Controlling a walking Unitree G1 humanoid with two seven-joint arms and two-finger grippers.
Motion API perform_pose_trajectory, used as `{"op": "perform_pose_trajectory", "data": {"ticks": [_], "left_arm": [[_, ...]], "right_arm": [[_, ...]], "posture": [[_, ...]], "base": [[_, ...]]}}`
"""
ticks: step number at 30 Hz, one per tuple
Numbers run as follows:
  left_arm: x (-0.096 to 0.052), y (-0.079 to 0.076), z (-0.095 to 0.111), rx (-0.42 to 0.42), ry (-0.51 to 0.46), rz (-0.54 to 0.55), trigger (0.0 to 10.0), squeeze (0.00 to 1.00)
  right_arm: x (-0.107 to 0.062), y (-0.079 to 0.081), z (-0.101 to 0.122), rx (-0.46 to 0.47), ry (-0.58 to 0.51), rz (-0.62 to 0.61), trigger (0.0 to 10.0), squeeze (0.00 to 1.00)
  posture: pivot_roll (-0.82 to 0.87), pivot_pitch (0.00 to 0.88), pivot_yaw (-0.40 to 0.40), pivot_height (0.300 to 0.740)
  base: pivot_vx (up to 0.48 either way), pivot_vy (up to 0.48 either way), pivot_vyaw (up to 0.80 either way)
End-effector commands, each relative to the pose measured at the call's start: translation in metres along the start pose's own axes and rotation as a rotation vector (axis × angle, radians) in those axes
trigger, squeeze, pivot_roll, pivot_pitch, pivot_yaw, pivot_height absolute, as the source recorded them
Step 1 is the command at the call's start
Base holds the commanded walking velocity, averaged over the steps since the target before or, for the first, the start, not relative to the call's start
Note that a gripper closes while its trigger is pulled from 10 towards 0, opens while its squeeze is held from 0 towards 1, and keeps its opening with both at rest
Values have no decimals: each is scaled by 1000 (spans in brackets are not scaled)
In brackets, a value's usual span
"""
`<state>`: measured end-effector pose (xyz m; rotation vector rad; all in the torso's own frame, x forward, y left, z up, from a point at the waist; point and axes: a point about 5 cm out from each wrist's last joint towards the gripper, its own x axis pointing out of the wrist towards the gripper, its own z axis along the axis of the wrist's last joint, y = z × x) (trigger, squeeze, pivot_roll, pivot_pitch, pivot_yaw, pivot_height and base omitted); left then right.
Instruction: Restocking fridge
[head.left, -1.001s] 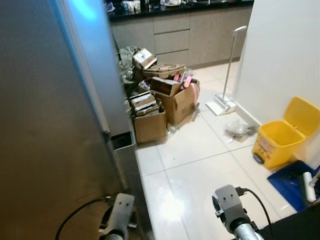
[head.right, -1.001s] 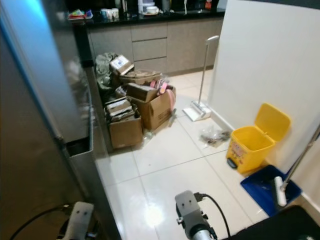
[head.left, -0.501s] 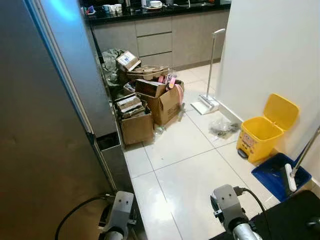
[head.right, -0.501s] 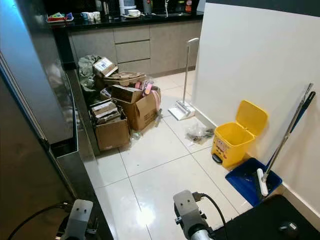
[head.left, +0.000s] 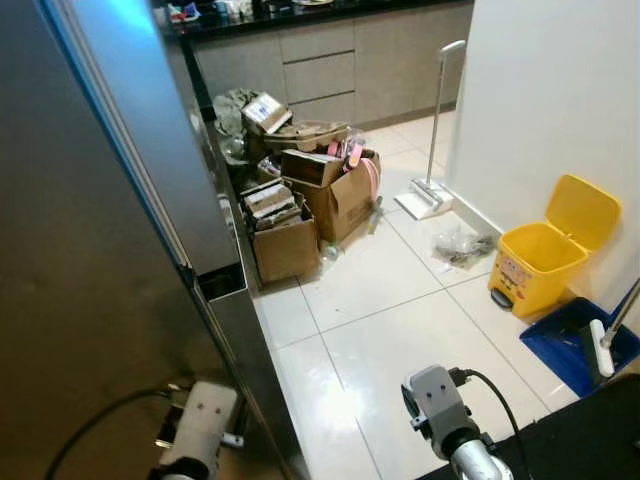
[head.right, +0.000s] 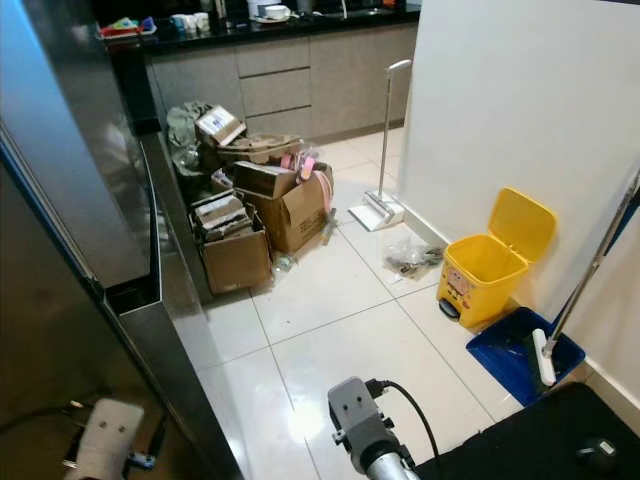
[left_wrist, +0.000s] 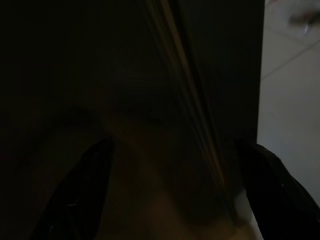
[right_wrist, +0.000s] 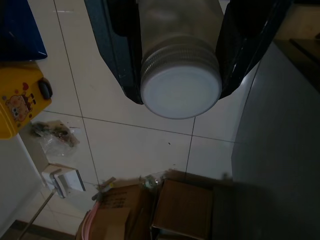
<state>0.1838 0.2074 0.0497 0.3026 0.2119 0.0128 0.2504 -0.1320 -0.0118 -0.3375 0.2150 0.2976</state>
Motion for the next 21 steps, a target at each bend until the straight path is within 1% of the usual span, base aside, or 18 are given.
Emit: {"op": "perform_pose_trajectory", "data": {"ticks": [1, 3, 4, 5, 6, 7, 8, 9, 11, 12, 15, 18, 20, 21], "left_arm": [[1, 9, 7, -7, -14, 30, 10000, 0], [-7, 12, 13, -18, -10, 45, 10000, 0], [-13, 14, 17, -19, -4, 49, 8627, 0], [-20, 17, 17, -12, 9, 53, 4353, 0], [-24, 19, 17, -7, 17, 56, 3059, 0], [-24, 19, 17, -7, 17, 56, 3059, 0], [-29, 21, 17, -7, 28, 60, 1020, 0], [-33, 23, 17, -5, 34, 62, 0, 0], [-39, 26, 19, -15, 51, 68, 0, 0], [-39, 26, 19, -15, 51, 68, 0, 0], [-47, 30, 19, -23, 73, 60, 0, 0], [-48, 31, 19, -23, 75, 58, 0, 0], [-47, 28, 26, -46, 59, 36, 0, 0], [-47, 28, 26, -46, 59, 36, 0, 0]], "right_arm": [[2, 0, 5, -8, -36, 7, 10000, 0], [1, 0, 4, -12, -33, 8, 10000, 0], [0, -1, 4, -13, -31, 9, 10000, 0], [-1, 0, 2, -16, -28, 11, 10000, 0], [-2, 0, 2, -18, -26, 12, 10000, 0], [-2, 0, 2, -18, -26, 12, 10000, 0], [-2, 0, 1, -19, -23, 14, 10000, 0], [-3, 0, 0, -20, -21, 15, 10000, 0], [-3, 0, 0, -21, -20, 17, 10000, 0], [-3, 0, 0, -21, -20, 17, 10000, 0], [-3, 0, 0, -25, -17, 18, 10000, 0], [-3, -1, 0, -25, -16, 18, 10000, 0], [-3, -1, -1, -25, -15, 17, 10000, 0], [-3, -1, -1, -25, -15, 17, 10000, 0]], "posture": [[-55, 39, 46, 740], [-60, 40, 48, 740], [-60, 40, 48, 740], [-61, 39, 49, 740], [-61, 40, 50, 740], [-61, 40, 50, 740], [-61, 38, 50, 740], [-60, 36, 49, 740], [-60, 36, 48, 740], [-60, 36, 48, 740], [-59, 35, 48, 740], [-58, 37, 47, 740], [-55, 38, 44, 740], [-55, 38, 44, 740]], "base": [[0, 0, 0], [0, 0, 0], [0, 0, 0], [0, 0, 0], [0, 0, 0], [0, 0, 0], [0, 0, 0], [0, 0, 0], [0, 0, 0], [0, 0, 0], [0, 0, 0], [0, 0, 0], [0, 0, 0], [0, 0, 0]]}}
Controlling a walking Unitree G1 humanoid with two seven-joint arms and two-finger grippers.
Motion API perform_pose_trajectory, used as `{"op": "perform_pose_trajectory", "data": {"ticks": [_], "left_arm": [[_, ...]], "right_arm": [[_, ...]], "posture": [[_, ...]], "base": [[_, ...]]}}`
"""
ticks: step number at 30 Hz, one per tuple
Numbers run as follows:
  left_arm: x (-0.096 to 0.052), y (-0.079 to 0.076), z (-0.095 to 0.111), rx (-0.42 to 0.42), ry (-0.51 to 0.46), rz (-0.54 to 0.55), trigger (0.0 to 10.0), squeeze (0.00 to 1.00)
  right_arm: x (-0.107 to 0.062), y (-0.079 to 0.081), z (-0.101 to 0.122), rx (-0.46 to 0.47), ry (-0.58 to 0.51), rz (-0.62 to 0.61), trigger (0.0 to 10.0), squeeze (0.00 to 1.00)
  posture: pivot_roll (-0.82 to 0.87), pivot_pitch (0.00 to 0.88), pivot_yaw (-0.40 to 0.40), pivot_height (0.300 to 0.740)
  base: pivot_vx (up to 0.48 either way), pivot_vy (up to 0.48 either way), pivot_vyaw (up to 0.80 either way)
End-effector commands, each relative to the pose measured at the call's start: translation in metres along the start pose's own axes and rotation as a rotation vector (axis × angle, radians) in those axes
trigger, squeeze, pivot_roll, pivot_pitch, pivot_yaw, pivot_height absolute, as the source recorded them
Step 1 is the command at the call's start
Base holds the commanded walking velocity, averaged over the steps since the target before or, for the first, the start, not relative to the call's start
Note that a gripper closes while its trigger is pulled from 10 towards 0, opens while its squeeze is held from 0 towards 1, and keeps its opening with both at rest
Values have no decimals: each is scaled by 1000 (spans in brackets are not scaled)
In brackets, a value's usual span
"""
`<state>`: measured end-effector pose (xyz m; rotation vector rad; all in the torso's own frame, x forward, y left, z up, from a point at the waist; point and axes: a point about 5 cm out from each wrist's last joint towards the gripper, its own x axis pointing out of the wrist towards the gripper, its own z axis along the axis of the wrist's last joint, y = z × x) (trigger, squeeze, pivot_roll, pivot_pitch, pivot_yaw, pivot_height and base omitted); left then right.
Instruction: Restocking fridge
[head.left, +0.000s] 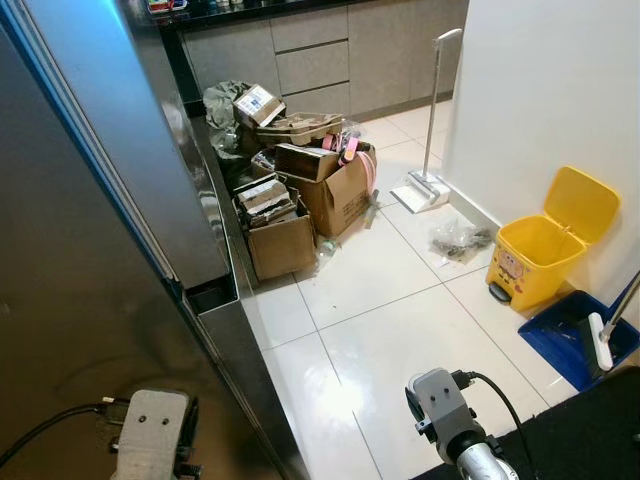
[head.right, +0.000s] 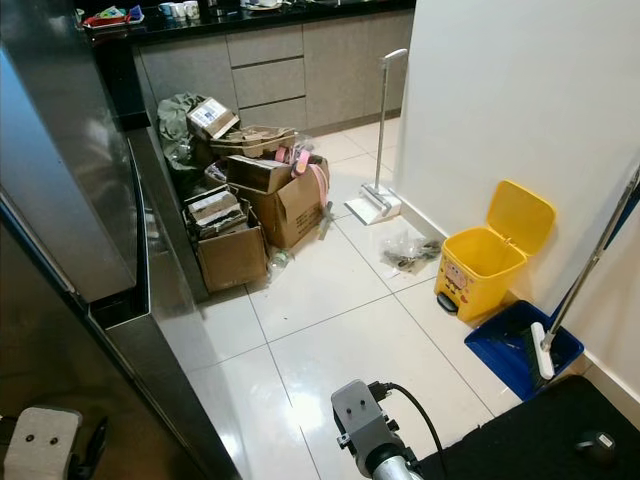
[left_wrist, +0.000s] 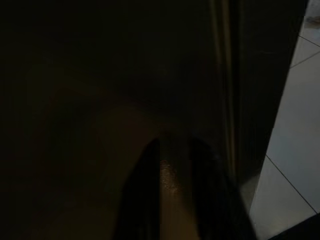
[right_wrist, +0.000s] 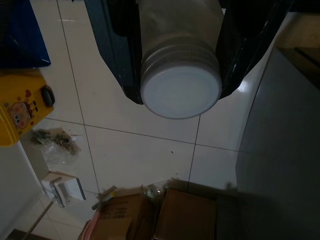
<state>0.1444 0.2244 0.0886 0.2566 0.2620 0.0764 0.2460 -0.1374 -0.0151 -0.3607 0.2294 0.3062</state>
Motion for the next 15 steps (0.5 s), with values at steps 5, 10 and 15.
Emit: {"op": "perform_pose_trajectory", "data": {"ticks": [5, 10, 15], "left_arm": [[6, -15, 22, -77, -45, -95, 0, 0], [14, -43, 45, -181, -108, -235, 0, 0], [24, -42, 56, -172, -149, -157, 10000, 0]], "right_arm": [[1, 2, 5, -4, -29, 10, 10000, 0], [2, 4, 6, -3, -34, 12, 10000, 0], [2, 3, 6, -6, -36, 12, 10000, 0]], "posture": [[-56, 37, 38, 740], [-64, 39, 33, 740], [-62, 40, 30, 740]], "base": [[0, 0, 0], [0, 0, 0], [0, 0, 0]]}}
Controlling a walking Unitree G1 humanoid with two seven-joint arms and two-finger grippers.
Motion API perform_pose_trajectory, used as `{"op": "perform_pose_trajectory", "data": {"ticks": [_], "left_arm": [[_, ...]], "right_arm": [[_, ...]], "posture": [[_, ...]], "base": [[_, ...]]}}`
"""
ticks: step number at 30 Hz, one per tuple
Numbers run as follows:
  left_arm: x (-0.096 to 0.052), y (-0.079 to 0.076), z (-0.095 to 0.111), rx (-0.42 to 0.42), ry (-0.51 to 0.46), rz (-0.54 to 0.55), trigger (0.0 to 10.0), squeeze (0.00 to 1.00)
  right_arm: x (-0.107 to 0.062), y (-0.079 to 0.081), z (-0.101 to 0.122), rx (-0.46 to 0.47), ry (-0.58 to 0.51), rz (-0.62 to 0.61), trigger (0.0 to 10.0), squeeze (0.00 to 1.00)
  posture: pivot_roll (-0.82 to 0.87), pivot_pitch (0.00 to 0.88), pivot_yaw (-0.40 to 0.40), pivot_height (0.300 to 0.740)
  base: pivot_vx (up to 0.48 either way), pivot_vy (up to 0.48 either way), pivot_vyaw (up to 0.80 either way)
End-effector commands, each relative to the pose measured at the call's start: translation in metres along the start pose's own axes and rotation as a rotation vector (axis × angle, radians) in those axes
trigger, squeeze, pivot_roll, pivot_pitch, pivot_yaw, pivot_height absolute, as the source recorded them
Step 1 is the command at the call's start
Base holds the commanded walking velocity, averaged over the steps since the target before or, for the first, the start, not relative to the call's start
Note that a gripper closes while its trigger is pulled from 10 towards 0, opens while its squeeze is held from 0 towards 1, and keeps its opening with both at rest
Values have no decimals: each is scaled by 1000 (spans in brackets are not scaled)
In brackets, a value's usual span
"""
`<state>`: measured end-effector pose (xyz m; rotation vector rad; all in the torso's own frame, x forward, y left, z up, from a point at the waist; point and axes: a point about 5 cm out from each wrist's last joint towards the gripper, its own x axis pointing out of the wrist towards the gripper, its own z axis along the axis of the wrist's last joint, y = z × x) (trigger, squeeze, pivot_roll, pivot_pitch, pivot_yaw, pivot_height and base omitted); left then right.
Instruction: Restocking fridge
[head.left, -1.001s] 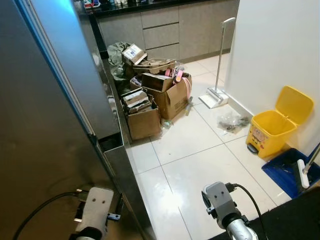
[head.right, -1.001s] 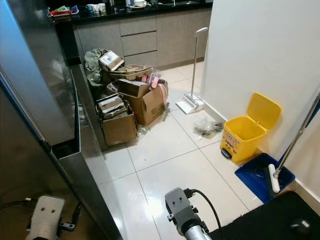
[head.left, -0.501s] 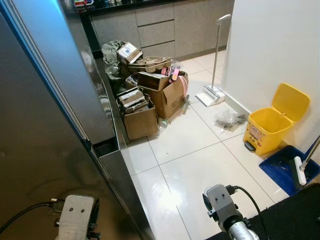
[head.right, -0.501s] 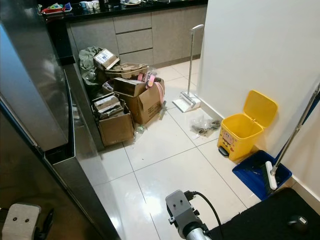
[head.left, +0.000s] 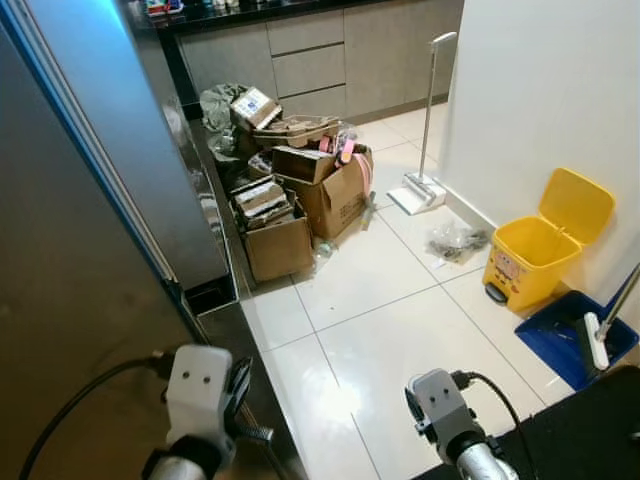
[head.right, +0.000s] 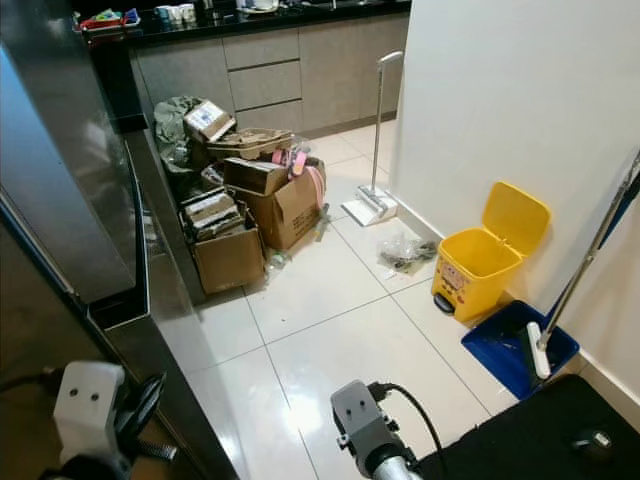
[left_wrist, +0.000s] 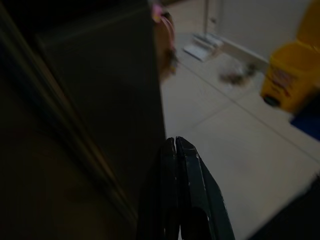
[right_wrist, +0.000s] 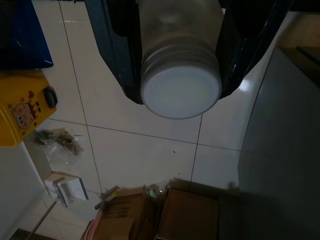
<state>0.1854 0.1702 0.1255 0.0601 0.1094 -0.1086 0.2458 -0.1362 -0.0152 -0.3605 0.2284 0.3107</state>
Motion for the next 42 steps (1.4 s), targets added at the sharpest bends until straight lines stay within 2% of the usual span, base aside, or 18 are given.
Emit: {"op": "perform_pose_trajectory", "data": {"ticks": [1, 7, 9, 15, 33, 42], "left_arm": [[-1, 4, -1, 9, 18, 47, 10000, 0], [-1, 13, 2, 39, 20, 92, 10000, 0], [0, 22, 5, 66, 10, 136, 10000, 0], [0, 32, 12, 101, -10, 158, 10000, 0], [-1, 41, 11, 153, 5, 228, 9961, 0], [-3, 49, 12, 183, 19, 209, 9961, 0]], "right_arm": [[2, 1, 6, -6, -35, 7, 10000, 0], [1, -1, 5, -7, -31, 2, 10000, 0], [0, 0, 3, -8, -27, 3, 10000, 0], [-1, 1, 3, -5, -24, 4, 10000, 0], [-2, 0, 2, -8, -22, 4, 10000, 0], [-3, 2, 0, -7, -19, 8, 10000, 0]], "posture": [[-69, 42, 26, 740], [-67, 43, 26, 740], [-63, 46, 27, 740], [-61, 46, 27, 740], [-58, 54, 25, 740], [-58, 54, 27, 740]], "base": [[0, 0, 0], [0, 0, 0], [0, 0, 0], [0, 0, 0], [0, 0, 0], [0, 0, 0]]}}
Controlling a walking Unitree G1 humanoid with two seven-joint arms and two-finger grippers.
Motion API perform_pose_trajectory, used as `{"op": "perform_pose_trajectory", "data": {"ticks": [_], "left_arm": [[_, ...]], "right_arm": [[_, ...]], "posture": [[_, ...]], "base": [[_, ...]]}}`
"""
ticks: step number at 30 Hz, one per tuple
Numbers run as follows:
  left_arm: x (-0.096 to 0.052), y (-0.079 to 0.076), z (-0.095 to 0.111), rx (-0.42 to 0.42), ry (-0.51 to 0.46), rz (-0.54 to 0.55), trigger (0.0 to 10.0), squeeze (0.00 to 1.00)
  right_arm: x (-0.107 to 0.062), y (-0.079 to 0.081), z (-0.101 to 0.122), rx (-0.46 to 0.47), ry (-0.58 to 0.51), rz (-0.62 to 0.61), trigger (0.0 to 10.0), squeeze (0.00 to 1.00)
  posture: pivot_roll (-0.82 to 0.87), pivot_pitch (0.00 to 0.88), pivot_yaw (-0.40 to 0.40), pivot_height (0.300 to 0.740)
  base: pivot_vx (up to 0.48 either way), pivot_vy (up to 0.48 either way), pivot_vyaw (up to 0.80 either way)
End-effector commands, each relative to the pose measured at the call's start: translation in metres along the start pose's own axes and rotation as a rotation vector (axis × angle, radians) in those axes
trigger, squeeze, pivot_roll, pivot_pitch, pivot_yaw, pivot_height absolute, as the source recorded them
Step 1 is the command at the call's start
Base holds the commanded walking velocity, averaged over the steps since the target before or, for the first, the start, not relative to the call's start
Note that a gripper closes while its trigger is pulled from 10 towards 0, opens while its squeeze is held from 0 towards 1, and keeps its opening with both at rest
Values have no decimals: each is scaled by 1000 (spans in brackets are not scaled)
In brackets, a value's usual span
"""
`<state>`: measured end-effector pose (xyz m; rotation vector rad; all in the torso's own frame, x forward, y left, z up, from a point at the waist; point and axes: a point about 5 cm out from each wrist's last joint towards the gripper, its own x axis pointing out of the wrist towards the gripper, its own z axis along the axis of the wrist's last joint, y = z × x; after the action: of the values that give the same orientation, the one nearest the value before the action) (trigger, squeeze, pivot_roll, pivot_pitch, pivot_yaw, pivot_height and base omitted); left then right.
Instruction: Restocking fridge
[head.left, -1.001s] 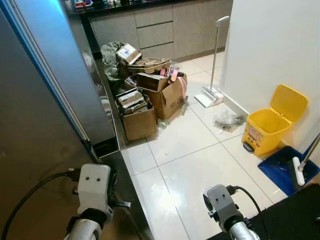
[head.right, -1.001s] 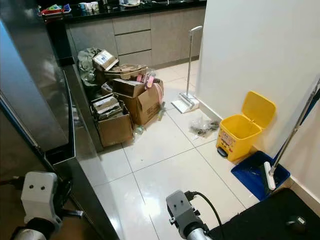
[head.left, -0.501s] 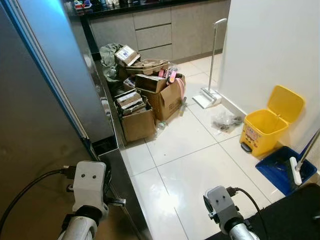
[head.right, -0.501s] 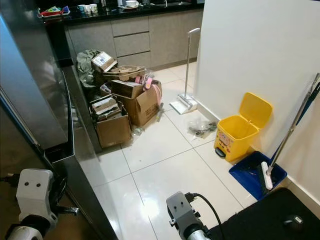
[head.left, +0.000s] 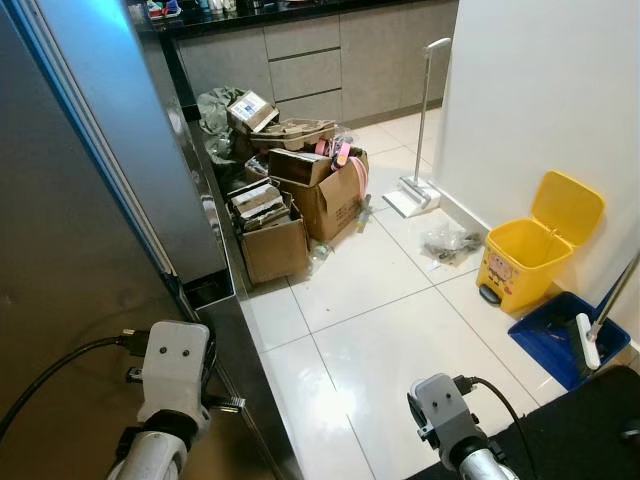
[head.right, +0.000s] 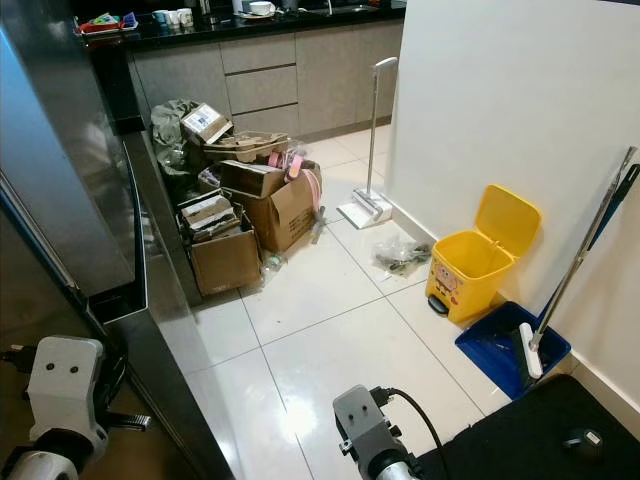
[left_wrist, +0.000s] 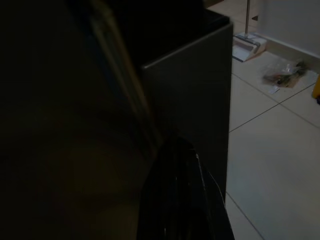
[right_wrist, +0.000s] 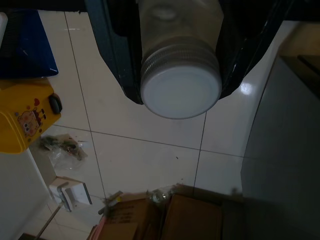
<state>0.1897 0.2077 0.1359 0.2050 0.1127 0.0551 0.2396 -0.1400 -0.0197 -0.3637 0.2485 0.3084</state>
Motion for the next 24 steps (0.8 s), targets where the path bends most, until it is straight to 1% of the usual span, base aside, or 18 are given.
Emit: {"op": "perform_pose_trajectory", "data": {"ticks": [1, 3, 4, 6, 7, 8, 9, 10, 11, 12, 14, 15, 17, 18, 19, 20, 21, 24], "left_arm": [[-1, 11, 2, 47, 1, 39, 9961, 0], [3, 12, 1, 64, 0, 85, 9843, 0], [3, 12, 1, 64, 0, 85, 9843, 0], [4, 13, -1, 69, 14, 120, 9412, 0], [6, 8, -1, 54, 14, 113, 9412, 0], [6, 8, -1, 54, 14, 113, 9412, 0], [9, -4, 2, 11, 7, 86, 9333, 0], [9, -4, 2, 11, 7, 86, 9333, 0], [9, -9, 2, -5, 8, 75, 9333, 0], [9, -13, 2, -21, 10, 66, 5490, 0], [9, -15, 2, -30, 12, 61, 5490, 0], [8, -17, 2, -42, 20, 53, 3529, 0], [7, -17, 2, -42, 22, 53, 3529, 0], [7, -17, 1, -41, 25, 50, 5373, 0], [7, -17, 1, -40, 26, 49, 5373, 0], [7, -17, 1, -34, 26, 49, 10000, 890], [8, -16, 1, -28, 27, 50, 10000, 1000], [8, -17, 1, -30, 25, 44, 10000, 1000]], "right_arm": [[2, 2, 7, -7, -39, 7, 10000, 0], [3, 2, 7, -6, -41, 7, 10000, 0], [3, 2, 7, -6, -41, 7, 10000, 0], [3, 3, 8, -5, -42, 9, 10000, 0], [3, 3, 8, -7, -43, 11, 10000, 0], [3, 3, 8, -7, -43, 11, 10000, 0], [3, 4, 9, -6, -45, 12, 10000, 0], [3, 4, 9, -6, -45, 12, 10000, 0], [4, 4, 9, -6, -46, 12, 10000, 0], [4, 4, 9, -6, -47, 11, 10000, 0], [4, 3, 9, -7, -47, 10, 10000, 0], [3, 2, 8, -8, -45, 8, 10000, 0], [2, 2, 8, -8, -44, 7, 10000, 0], [2, 1, 7, -9, -43, 6, 10000, 0], [2, 1, 7, -9, -42, 6, 10000, 0], [2, 2, 7, -9, -41, 6, 10000, 0], [2, 2, 7, -9, -40, 6, 10000, 0], [2, 2, 7, -7, -40, 6, 10000, 0]], "posture": [[-58, 54, 27, 740], [-56, 53, 32, 740], [-56, 53, 32, 740], [-54, 51, 31, 740], [-51, 51, 31, 740], [-51, 51, 31, 740], [-59, 49, 30, 740], [-59, 49, 30, 740], [-59, 49, 30, 740], [-63, 48, 31, 740], [-63, 48, 31, 740], [-66, 49, 31, 740], [-66, 49, 31, 740], [-63, 51, 33, 740], [-63, 51, 33, 740], [-63, 51, 33, 740], [-63, 52, 35, 740], [-63, 52, 36, 740]], "base": [[0, 0, 0], [0, 0, 0], [0, 0, 0], [0, 0, 0], [0, 0, 0], [0, 0, 0], [0, 0, 0], [0, 0, 0], [0, 0, 0], [0, 0, 0], [0, 0, 0], [0, 0, 0], [0, 0, 0], [0, 0, 0], [0, 0, 0], [0, 0, 0], [0, 0, 0], [0, 0, 0]]}}
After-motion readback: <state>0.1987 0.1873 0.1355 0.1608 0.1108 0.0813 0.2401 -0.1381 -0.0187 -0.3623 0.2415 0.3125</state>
